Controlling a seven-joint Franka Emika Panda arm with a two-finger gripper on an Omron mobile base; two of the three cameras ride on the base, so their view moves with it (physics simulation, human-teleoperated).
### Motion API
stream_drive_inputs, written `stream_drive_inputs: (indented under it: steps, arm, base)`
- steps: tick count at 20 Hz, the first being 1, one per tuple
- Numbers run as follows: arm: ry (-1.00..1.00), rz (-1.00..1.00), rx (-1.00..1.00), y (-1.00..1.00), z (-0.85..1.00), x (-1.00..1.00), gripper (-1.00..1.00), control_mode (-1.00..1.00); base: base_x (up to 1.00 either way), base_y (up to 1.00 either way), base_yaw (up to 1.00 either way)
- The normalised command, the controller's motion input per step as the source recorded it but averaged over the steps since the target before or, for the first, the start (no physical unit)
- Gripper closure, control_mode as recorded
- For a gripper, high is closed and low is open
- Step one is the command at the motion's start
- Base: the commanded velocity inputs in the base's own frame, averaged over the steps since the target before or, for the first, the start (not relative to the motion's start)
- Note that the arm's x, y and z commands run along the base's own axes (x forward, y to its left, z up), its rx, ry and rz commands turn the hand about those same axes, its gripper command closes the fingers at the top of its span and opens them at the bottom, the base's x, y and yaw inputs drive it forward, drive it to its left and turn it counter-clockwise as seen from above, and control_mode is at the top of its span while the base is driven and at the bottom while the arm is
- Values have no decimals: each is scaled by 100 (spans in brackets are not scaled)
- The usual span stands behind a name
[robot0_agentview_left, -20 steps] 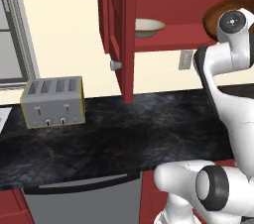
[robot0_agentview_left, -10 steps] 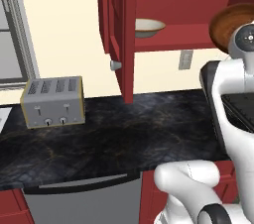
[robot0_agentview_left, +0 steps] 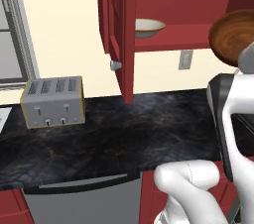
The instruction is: Move the bowls from the cabinet to the plates on the dining table.
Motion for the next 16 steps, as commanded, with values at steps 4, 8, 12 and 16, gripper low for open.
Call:
stream_drive_inputs:
  steps: [4,8,12,16]
  arm:
    - [7,14,0,35,19,-53,100,-100]
    - [6,15,0,38,19,-51,100,-100]
    - [11,13,0,36,21,-29,100,-100]
    - [12,9,0,33,6,-2,100,-100]
  base:
    - [0,0,0]
    - [0,0,0]
    - [0,0,0]
    - [0,0,0]
